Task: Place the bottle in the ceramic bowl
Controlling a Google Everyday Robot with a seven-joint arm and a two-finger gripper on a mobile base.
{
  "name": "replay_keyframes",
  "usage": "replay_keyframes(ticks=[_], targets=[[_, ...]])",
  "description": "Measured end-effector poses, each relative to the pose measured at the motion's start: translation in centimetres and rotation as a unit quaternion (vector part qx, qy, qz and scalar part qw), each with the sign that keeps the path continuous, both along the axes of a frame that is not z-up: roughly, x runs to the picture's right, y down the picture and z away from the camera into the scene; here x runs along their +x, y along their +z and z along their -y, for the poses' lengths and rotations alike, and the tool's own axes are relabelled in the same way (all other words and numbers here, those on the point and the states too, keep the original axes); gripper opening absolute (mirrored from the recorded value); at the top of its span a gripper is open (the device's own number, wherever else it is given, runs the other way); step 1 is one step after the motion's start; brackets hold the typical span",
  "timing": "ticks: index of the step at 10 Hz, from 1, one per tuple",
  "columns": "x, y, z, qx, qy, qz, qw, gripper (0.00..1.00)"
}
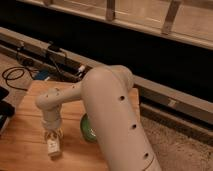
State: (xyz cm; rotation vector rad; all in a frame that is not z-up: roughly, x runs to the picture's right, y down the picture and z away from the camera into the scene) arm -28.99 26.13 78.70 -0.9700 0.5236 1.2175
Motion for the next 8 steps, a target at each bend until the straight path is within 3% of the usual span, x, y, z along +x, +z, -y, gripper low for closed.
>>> replay_keyframes(ticks=[2, 3, 5, 6, 8], targets=[[0.1, -0.4, 1.5, 0.023, 0.014, 0.014, 0.9995, 0.0], [1.2, -1.0, 4.2, 0.048, 0.034, 0.021, 0.998, 0.0], [2.3, -2.2, 7.9, 0.071, 0.056, 0.031, 0.9954, 0.0], [2.7, -2.5, 8.8, 0.077, 0.062, 0.034, 0.9946, 0.0], [2.5, -2.6, 8.8, 0.076, 0.061, 0.036, 0.9945, 0.0]])
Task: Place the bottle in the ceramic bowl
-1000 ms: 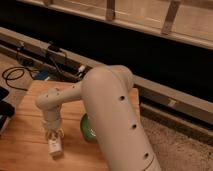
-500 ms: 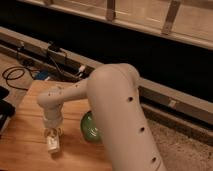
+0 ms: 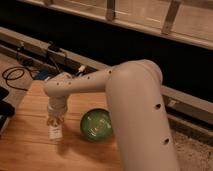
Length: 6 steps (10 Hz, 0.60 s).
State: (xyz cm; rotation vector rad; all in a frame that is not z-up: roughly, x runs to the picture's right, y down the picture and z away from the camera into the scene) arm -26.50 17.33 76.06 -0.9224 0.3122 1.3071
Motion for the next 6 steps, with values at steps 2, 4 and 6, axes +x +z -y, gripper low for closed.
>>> replay_keyframes(ticks=[2, 4, 6], targets=[[0.0, 0.1, 0.1, -0.005, -0.002, -0.002, 1.0, 0.0], [0.9, 0.4, 1.1, -0.007, 0.006, -0.011, 0.9999, 0.0], [4.6, 0.1, 3.3, 0.001, 0.028, -0.031, 0.9991, 0.0]])
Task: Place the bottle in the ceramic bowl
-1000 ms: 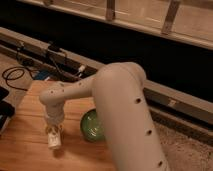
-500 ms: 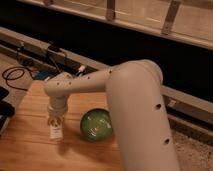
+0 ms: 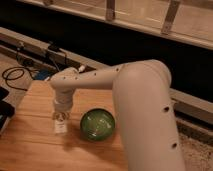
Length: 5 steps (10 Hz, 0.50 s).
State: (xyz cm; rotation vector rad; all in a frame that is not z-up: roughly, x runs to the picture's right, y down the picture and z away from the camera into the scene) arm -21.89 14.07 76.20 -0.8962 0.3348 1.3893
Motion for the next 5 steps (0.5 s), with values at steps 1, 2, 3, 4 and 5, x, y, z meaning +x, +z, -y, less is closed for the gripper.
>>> replay_keyframes(ticks=[1, 2, 3, 4, 5], targets=[[1.4, -0.4, 0.3, 0.004, 0.009, -0.006, 0.9999, 0.0], [3.1, -0.8, 0.4, 0.009, 0.023, -0.015, 0.9996, 0.0], [5.0, -1.3, 0.1, 0.014, 0.042, -0.022, 0.9988, 0.0], [6.7, -1.6, -0.2, 0.019, 0.063, -0.029, 0.9974, 0.0], [8.3, -1.8, -0.4, 0.023, 0.08, -0.035, 0.9959, 0.0]])
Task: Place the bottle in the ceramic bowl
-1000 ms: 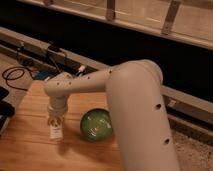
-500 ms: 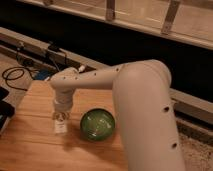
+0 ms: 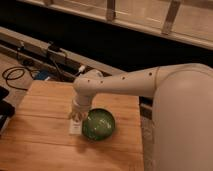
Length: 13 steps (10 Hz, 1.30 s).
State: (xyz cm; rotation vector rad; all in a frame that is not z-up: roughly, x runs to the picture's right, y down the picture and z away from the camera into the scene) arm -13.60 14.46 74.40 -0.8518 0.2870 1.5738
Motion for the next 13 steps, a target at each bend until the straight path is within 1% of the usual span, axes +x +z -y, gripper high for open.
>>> replay_keyframes(ticks=[1, 6, 7, 9, 10, 11, 12, 13], targets=[[0.5, -0.1, -0.2, 0.001, 0.006, -0.001, 1.0, 0.0], [0.5, 0.0, -0.2, 0.001, 0.007, -0.004, 1.0, 0.0], [0.8, 0.1, -0.1, 0.001, 0.017, -0.01, 0.9998, 0.0], [4.9, 1.3, 0.8, 0.002, 0.049, -0.046, 0.9977, 0.0], [7.0, 1.8, 1.2, 0.002, 0.064, -0.062, 0.996, 0.0], [9.1, 2.3, 1.3, 0.001, 0.081, -0.079, 0.9935, 0.0], [11.8, 3.1, 1.2, -0.001, 0.105, -0.101, 0.9893, 0.0], [12.9, 3.6, 1.1, -0.002, 0.115, -0.11, 0.9872, 0.0]])
